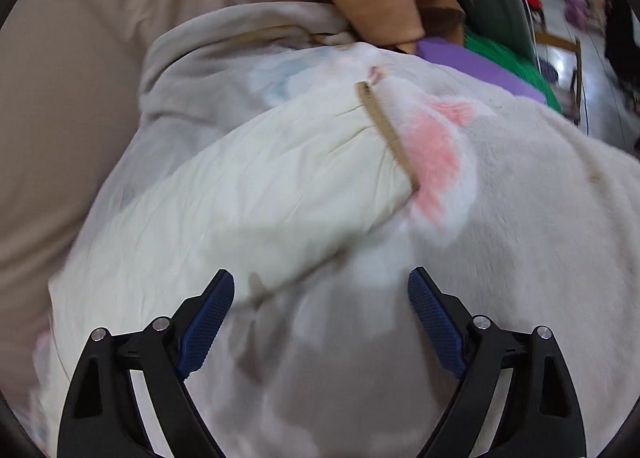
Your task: Fold large clothes
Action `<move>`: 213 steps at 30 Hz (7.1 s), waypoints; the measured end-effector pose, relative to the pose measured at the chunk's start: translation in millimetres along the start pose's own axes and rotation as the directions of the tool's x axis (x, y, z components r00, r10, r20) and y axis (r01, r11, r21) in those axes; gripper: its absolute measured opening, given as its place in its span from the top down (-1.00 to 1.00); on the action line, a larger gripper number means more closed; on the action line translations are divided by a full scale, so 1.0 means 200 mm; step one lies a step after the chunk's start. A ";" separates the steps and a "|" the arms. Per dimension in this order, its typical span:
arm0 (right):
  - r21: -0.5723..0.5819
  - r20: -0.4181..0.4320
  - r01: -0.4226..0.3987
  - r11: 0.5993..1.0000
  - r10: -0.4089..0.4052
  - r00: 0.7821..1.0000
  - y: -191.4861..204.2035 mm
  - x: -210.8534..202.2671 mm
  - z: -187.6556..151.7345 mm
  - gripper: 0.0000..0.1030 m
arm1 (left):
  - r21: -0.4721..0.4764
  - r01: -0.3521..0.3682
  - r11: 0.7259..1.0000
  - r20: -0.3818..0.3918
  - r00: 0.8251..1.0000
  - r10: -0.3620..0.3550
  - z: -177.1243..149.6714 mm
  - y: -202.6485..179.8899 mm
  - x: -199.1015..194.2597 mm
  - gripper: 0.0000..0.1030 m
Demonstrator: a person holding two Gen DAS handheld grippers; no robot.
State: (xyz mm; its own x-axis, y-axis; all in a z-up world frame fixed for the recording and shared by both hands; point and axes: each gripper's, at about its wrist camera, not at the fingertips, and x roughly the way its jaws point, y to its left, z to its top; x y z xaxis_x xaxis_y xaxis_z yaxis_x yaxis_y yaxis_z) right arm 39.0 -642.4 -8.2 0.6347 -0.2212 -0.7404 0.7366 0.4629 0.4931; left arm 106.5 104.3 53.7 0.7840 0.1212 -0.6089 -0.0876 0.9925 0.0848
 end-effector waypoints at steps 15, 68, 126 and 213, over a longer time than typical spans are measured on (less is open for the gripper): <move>-0.382 0.157 -0.248 0.890 0.327 0.932 1.23 -0.25 0.04 0.85 | 0.023 -0.047 0.999 -0.040 0.998 0.048 0.05 -0.05 0.22 -0.86; -0.769 -0.264 -0.334 0.545 0.204 0.943 1.70 0.07 -1.12 -0.13 | -0.089 0.294 0.952 -0.095 0.948 -0.302 0.83 -0.27 0.99 0.84; -0.700 -0.149 -0.246 0.671 0.199 0.969 1.86 0.11 -0.72 0.74 | -0.138 0.386 0.912 -0.087 0.913 -0.399 0.86 -0.20 0.91 0.70; -0.775 -0.226 -0.290 0.561 0.182 0.957 1.62 -0.07 -1.40 0.29 | -0.516 -0.080 0.853 0.062 0.990 0.130 0.96 1.20 0.64 0.87</move>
State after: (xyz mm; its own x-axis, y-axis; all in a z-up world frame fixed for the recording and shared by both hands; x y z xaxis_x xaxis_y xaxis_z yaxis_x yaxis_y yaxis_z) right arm 203.9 -249.1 35.3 0.6886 0.0664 -0.7221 0.0485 0.9893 0.1373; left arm 303.5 356.2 147.1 0.8023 0.2480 -0.5430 -0.4545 0.8434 -0.2864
